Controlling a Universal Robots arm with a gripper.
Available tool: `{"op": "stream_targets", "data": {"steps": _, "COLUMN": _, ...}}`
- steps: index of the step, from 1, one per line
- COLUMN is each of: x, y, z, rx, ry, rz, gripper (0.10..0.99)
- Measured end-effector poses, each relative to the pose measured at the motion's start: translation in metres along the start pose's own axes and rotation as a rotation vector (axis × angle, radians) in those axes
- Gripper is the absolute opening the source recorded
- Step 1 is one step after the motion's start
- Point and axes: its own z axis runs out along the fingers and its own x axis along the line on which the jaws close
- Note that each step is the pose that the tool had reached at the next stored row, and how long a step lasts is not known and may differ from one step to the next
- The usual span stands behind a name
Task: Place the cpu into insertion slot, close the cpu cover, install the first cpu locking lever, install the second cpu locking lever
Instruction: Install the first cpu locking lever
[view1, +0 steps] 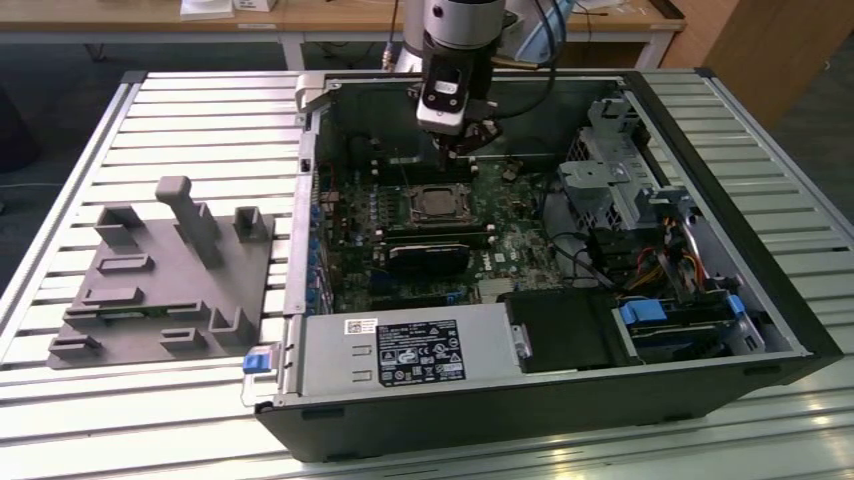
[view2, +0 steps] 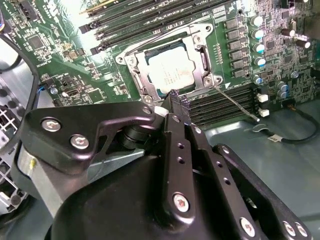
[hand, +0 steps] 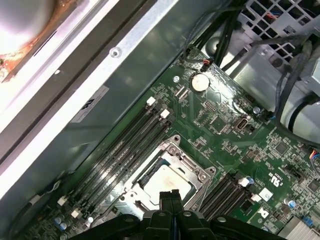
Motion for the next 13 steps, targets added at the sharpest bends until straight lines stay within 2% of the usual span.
{"op": "stream_targets", "data": {"steps": 13, "x": 0.0000, "y": 0.0000, "z": 0.0000, "rx": 0.003, "ry": -0.0010, "rz": -0.078, "gripper": 0.106}}
